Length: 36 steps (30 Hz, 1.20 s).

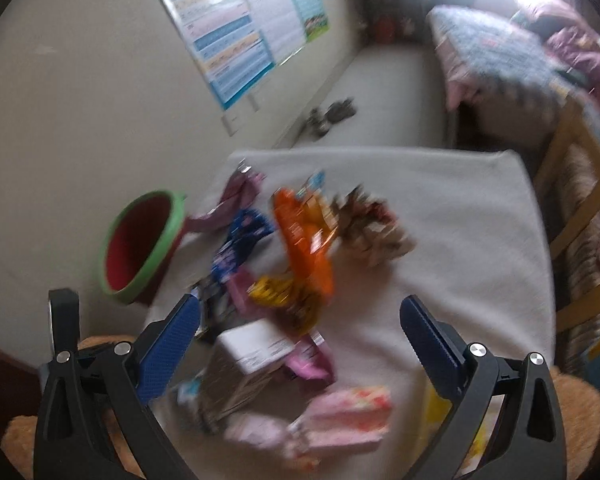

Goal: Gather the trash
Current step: 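Grasp the white paper cup with the left gripper while the right grasps a blue-white wrapper, then drop the paper cup and wrapper into the red bin, opening both grippers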

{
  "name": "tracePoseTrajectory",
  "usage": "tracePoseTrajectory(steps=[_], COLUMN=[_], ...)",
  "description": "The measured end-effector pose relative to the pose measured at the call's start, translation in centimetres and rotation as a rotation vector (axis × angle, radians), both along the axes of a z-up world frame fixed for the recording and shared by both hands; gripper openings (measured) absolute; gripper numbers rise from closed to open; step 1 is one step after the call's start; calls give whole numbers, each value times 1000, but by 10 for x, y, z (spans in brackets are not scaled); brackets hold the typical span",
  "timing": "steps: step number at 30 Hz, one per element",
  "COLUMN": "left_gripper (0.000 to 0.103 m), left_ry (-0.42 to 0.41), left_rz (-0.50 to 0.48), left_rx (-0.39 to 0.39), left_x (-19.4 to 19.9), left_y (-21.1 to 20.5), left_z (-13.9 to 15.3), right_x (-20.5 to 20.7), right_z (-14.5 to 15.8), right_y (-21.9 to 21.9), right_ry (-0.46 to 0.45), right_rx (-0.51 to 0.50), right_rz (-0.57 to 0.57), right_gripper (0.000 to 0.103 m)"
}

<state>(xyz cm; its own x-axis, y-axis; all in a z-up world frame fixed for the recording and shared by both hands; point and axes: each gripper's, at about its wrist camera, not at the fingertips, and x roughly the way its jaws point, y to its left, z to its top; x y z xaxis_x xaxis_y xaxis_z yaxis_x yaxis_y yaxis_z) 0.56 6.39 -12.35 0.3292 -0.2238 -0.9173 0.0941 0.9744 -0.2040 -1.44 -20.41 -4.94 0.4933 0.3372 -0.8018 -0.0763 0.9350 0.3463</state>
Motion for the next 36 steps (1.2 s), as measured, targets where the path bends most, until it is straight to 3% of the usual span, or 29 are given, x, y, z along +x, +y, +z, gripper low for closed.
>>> tracePoseTrajectory(steps=[6,10,12,17,20,23,24,25,27,31,36], left_gripper=[38,38,38,39,39,39,39,39,39,39,39], left_ry=[-78,-101,-108,-129,-122,-117,-117,-118,-124,-143,-186], left_rz=[124,199,218,250,262,250,246,245,247,285,319], left_rx=[-21,-24,-19,-15,-24,-32,-36,-39,-45,-69,-84], left_x=[-7,-7,-11,-11,-10,-8,-8,-8,-8,-8,4], left_y=[25,42,50,59,60,57,56,56,58,72,96], left_z=[16,25,29,33,29,25,25,25,26,32,44], right_x=[-30,-50,-50,-35,-31,-27,-24,-26,-26,-22,23], right_z=[-13,-32,-47,-80,-87,-95,-100,-102,-96,-56,-8], right_y=[52,112,131,147,151,157,159,162,164,164,172], right_ry=[86,168,206,329,329,336,338,334,310,216,97], right_rx=[3,29,-1,14,-8,-17,-12,-6,12,74,121], right_rz=[277,544,593,580,559,553,556,555,556,544,492], right_gripper=[85,67,58,49,47,24,8,8,8,8,8])
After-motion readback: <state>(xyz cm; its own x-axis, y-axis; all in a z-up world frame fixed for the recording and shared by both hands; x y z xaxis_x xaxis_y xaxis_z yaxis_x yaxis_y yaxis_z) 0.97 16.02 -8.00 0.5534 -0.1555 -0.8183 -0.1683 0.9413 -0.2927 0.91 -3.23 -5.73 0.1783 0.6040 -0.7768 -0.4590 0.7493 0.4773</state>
